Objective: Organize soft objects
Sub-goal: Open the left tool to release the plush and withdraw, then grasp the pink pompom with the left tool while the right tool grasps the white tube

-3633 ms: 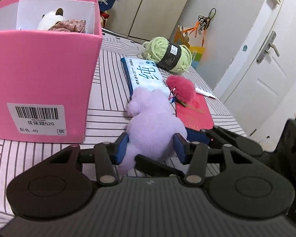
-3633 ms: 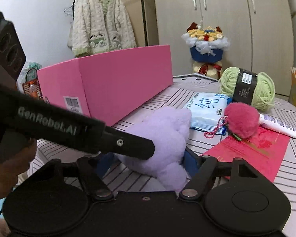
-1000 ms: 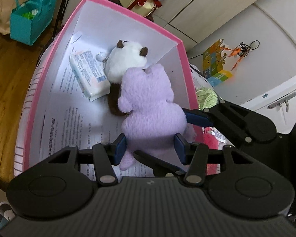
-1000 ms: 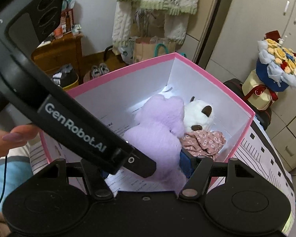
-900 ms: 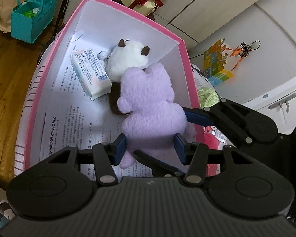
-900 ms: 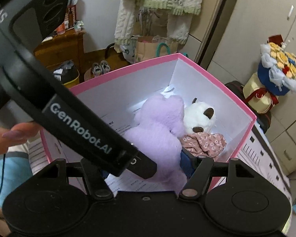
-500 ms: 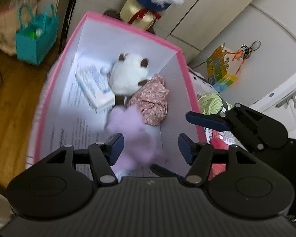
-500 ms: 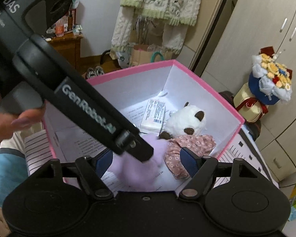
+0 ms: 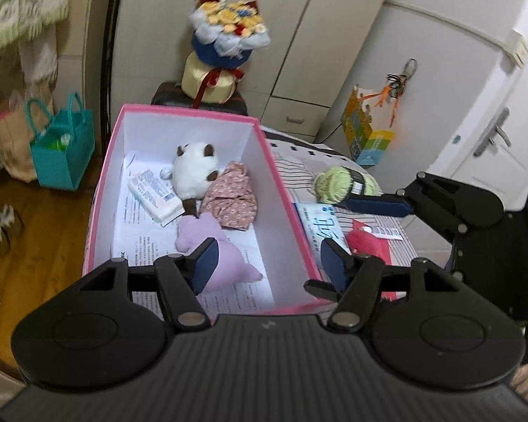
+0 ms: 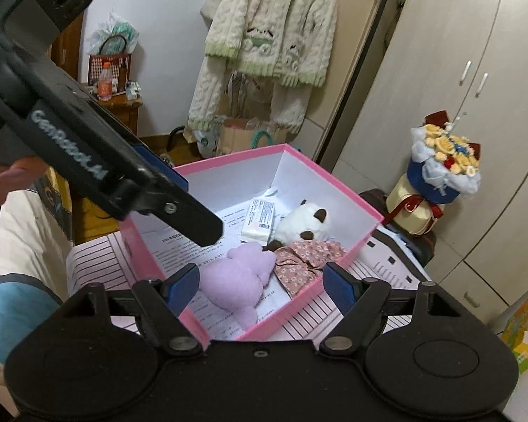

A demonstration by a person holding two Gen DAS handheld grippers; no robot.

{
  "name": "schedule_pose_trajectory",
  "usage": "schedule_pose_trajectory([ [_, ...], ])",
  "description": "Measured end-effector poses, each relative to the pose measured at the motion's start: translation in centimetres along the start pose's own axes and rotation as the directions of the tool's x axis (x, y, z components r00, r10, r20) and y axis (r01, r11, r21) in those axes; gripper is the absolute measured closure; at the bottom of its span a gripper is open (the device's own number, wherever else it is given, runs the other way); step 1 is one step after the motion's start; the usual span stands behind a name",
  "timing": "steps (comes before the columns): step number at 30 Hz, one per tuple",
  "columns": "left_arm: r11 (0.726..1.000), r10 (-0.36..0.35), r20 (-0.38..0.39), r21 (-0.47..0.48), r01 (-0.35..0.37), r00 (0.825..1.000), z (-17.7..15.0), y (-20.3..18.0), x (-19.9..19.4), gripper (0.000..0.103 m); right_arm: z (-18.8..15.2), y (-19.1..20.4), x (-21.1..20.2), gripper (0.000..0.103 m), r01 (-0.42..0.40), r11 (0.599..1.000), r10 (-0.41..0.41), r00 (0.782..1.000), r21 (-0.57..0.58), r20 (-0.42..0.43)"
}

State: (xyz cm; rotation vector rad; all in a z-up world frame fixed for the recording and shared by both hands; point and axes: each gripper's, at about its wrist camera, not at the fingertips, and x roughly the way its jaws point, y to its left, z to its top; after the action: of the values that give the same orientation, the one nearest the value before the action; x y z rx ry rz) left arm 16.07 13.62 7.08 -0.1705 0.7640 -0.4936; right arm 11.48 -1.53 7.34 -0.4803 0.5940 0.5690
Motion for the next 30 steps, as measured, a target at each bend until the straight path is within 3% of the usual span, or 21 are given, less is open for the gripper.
schedule_pose_trajectory([
  [10,0.988,-0.045,0.020,0.152,0.042,0.999,-2.2,-6.2,-3.0,0.038,-4.0,-2.7,-7.3,0.021,-0.005,0.996,-0.002,0.997,0.084,0.083],
  [15,0.974,-0.079,0.028,0.213,0.071,0.997,-2.8,-9.1,-2.9,0.038,-7.1,-4.6,-10.7,0.019,0.048,0.989,-0.066,0.990,0.142,0.125],
  [30,0.925,-0.105,-0.024,0.366,0.107,0.994,-5.0,-15.7,4.5,0.037,-16.9,-11.6,-12.4,0.018,0.132,0.918,-0.170,0.983,0.375,0.069],
])
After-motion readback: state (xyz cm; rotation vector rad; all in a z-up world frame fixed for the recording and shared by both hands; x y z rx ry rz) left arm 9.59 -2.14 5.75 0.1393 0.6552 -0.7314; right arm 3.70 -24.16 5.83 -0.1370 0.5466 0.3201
